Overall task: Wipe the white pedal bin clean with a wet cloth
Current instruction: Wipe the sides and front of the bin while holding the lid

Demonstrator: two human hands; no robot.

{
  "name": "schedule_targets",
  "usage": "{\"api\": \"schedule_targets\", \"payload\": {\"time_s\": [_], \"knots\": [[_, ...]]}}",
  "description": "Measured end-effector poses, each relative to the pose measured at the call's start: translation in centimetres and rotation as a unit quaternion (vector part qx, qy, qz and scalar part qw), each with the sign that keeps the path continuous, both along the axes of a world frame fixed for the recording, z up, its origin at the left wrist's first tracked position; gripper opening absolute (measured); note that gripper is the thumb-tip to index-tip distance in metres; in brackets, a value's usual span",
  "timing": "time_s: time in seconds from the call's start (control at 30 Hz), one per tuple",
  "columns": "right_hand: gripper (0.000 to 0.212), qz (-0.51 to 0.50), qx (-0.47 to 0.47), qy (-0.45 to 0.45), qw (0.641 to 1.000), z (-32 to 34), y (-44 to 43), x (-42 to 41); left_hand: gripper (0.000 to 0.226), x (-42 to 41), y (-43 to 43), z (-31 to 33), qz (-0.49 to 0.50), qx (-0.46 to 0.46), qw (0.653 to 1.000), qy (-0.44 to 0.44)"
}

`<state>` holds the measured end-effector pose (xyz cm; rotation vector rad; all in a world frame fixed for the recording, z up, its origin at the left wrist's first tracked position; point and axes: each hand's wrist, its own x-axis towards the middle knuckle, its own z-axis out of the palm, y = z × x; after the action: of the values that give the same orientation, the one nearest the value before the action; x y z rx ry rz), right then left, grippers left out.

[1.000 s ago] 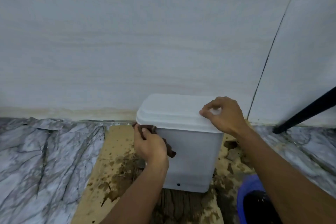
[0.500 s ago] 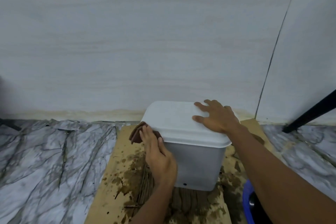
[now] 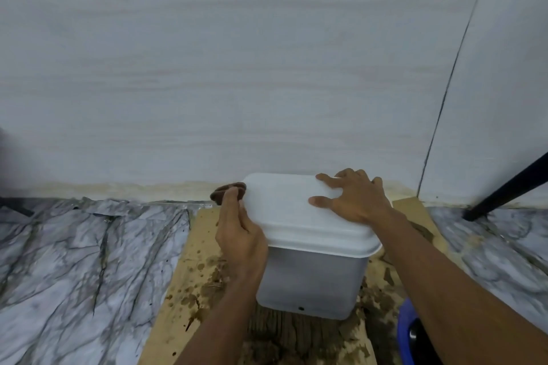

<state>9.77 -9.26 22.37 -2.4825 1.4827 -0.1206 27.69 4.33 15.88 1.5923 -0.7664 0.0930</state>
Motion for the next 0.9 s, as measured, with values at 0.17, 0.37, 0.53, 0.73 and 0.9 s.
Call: {"api": "schedule_targets", "payload": {"time_s": [0.17,0.37,0.53,0.73,0.9], "knots": [[0.076,-0.002,0.008,0.001,1.000,0.0,0.1,0.0,0.039,-2.3,-0.7,1.3,-0.196,0.110,0.947,-0.230],[0.074,0.004,0.009,0.010,1.000,0.1,0.5,-0.2,0.051,-0.6,1.2,-1.3,-0.074,0.170,0.954,-0.234],[0.073,0.008,0.005,0.000,1.000,-0.1,0.5,-0.4,0.053,-4.5,1.8,-1.8,-0.137,0.171,0.946,-0.238],[0.064,0.013,0.006,-0.026,1.000,-0.5,0.0,-0.6,0.054,-3.0,1.7,-2.6,-0.181,0.172,0.898,-0.363],[0.067,-0.006,0.035,-0.008,0.999,-0.2,0.3,-0.2,0.060,-1.9,1.8,-2.7,-0.026,0.111,0.994,0.009]]}}
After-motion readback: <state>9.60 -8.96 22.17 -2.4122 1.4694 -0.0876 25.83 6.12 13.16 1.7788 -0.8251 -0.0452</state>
